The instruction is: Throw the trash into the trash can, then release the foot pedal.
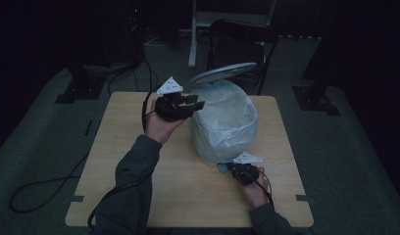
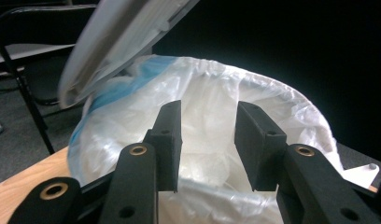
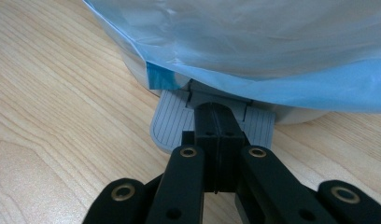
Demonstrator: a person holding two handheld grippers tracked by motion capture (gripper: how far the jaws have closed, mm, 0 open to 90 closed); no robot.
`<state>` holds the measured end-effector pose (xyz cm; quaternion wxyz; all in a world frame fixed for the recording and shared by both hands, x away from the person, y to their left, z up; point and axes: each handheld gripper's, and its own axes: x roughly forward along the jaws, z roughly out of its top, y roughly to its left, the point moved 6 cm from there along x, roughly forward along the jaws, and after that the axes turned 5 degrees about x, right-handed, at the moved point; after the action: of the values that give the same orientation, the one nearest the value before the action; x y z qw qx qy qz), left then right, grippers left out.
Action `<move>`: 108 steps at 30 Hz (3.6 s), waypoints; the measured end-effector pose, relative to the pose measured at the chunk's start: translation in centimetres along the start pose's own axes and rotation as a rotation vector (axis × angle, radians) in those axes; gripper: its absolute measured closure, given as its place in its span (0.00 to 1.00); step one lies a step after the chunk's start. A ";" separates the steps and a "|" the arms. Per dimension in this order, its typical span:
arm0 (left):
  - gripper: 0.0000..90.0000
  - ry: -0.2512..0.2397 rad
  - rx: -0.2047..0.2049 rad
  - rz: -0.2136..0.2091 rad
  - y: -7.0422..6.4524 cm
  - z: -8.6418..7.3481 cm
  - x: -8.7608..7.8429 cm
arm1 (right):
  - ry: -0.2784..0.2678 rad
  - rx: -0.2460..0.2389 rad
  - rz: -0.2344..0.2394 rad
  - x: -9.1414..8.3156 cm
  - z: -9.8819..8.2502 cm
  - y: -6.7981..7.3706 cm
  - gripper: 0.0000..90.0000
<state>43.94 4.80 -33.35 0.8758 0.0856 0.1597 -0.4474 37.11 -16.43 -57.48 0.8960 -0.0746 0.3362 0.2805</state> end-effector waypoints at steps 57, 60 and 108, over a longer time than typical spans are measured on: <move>0.68 0.052 -0.188 0.107 3.8 -10.8 -3.8 | -0.009 -0.009 -0.016 -0.1 -0.1 0.1 1.00; 0.68 0.056 -0.198 0.107 3.8 -11.3 -3.8 | -0.007 -0.004 -0.010 -0.1 -0.1 0.1 1.00; 0.66 0.148 -0.284 0.120 2.8 -19.6 -3.4 | -0.011 0.221 -0.270 -2.0 -2.6 -8.9 0.55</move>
<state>40.36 14.70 -50.40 0.8902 0.0033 0.2798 -0.3596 39.32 -25.58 -58.68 0.9301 -0.0186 0.3469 0.1194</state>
